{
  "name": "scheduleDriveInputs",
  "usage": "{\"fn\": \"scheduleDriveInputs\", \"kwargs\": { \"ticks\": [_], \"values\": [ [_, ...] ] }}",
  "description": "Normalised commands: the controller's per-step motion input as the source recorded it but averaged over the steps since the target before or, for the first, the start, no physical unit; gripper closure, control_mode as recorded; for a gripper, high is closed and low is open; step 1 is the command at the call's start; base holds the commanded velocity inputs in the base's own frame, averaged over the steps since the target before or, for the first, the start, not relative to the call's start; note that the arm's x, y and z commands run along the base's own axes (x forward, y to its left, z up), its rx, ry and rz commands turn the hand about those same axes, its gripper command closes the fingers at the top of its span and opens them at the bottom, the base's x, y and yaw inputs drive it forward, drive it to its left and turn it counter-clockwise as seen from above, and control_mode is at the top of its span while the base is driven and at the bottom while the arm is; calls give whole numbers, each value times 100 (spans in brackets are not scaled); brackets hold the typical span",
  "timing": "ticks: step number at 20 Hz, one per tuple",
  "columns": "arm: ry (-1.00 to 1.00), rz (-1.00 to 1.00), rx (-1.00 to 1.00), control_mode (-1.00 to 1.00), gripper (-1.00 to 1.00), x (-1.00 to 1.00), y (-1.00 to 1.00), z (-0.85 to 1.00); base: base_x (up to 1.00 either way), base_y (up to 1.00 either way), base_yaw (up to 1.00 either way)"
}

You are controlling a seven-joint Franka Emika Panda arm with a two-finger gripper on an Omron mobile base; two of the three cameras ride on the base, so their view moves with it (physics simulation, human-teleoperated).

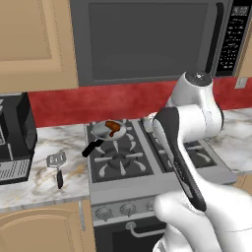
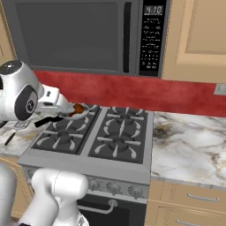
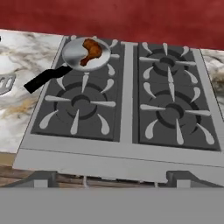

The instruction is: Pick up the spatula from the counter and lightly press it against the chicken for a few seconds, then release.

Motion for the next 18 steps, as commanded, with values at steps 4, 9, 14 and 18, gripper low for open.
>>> {"fn": "scheduleDriveInputs", "kwargs": {
  "ticks": [4, 9, 14, 18],
  "values": [
    [-27, 0, -7, -100, -100, -59, 59, -3, 0, 0, 0],
    [-9, 0, -1, -100, -100, -22, 55, -17, 0, 0, 0],
    [7, 0, 4, -100, -100, -6, 46, -2, 0, 0, 0],
    [23, 0, 7, -100, -100, 0, 46, 0, 0, 0, 0]
  ]
}}
